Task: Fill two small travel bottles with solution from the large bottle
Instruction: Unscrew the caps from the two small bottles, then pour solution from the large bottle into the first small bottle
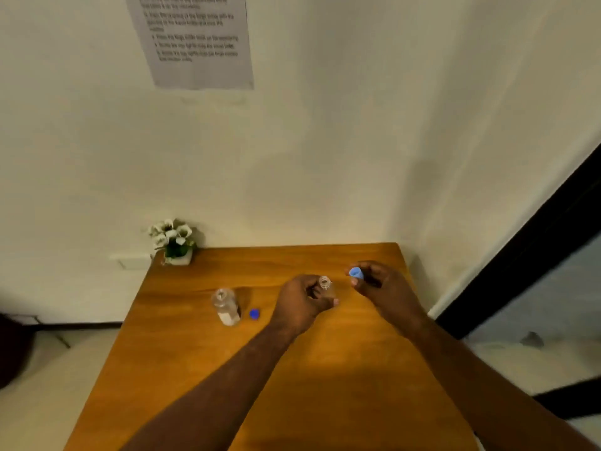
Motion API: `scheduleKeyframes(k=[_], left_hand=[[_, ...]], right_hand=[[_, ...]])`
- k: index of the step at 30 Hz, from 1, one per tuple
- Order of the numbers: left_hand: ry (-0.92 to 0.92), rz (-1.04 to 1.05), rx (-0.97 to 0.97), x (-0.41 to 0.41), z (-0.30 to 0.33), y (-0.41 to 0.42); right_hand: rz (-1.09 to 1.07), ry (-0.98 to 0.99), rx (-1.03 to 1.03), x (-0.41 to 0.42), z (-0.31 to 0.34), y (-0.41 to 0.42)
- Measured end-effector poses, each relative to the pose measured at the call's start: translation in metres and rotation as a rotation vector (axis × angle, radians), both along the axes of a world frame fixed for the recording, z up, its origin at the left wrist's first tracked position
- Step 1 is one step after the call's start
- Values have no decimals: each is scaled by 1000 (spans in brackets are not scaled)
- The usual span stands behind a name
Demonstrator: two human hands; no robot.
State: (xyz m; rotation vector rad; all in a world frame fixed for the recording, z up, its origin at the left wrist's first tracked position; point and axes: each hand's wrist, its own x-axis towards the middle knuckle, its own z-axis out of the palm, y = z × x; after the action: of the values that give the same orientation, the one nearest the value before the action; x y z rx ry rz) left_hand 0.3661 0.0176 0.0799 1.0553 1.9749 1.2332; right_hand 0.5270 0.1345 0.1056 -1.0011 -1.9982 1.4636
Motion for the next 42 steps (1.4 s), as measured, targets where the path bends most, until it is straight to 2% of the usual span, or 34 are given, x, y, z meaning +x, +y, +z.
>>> scheduleKeyframes(k=[3,8,16,28,38,42], left_hand=[[33,41,-135,18,-51,-1],[17,164,-243,36,-117,-4],[88,219,-311,41,-183,1],[103,201,-315,31,-213,14],[60,144,-411,25,-212,9],[39,163,-276,19,-189,-12]], right_hand=[[-48,-143,22,9,-60,-2],[-29,-309,26,13,-141,-11],[90,-511,137,-1,-215,-16],[157,-619,190,-15,-248,2],[163,-643,124,-14,-237,-1],[126,-690,153,-10,-213,-6]])
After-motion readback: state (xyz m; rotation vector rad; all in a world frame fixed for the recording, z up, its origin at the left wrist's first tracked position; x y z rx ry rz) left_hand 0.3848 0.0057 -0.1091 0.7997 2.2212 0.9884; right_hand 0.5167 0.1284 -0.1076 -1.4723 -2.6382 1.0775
